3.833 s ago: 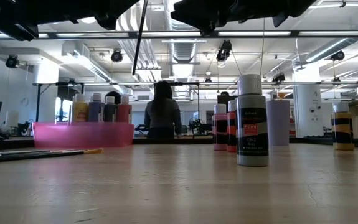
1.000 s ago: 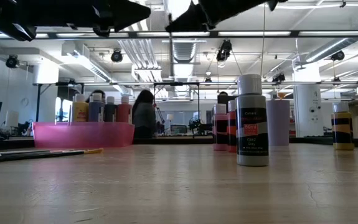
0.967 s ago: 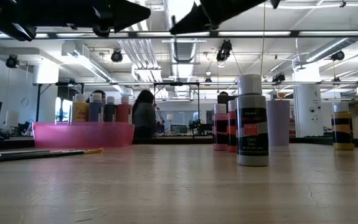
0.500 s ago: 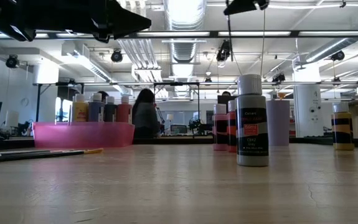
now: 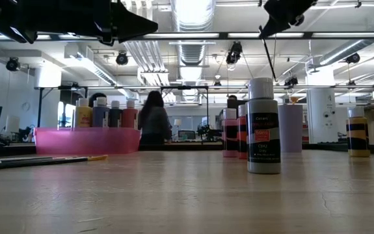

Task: Pick & Place Paint Supplies
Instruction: Put the silver paint brush into the purple cup

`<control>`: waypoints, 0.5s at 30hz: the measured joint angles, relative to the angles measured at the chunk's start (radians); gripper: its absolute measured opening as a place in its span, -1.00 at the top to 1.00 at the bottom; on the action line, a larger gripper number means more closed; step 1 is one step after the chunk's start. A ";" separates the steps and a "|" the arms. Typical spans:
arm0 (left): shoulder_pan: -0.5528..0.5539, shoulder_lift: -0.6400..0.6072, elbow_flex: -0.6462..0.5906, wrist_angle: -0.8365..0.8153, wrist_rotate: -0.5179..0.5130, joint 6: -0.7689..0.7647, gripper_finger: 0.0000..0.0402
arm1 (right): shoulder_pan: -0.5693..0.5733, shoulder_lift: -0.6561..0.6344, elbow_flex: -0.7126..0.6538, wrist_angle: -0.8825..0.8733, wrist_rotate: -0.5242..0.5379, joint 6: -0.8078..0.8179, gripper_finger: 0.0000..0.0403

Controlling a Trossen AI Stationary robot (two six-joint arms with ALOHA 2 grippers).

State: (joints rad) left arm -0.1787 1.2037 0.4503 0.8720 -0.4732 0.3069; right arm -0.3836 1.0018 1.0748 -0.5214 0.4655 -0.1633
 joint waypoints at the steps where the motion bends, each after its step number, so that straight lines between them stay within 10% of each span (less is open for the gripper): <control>1: 0.000 0.000 0.000 0.000 0.000 0.000 0.47 | -0.014 0.000 0.000 -0.013 -0.004 0.005 0.91; 15: 0.000 0.000 0.000 0.000 0.000 0.000 0.47 | -0.169 -0.008 -0.089 -0.020 -0.133 0.033 0.91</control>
State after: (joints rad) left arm -0.1787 1.2037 0.4501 0.8722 -0.4728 0.3069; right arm -0.5530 0.9937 0.9858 -0.5411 0.3320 -0.1306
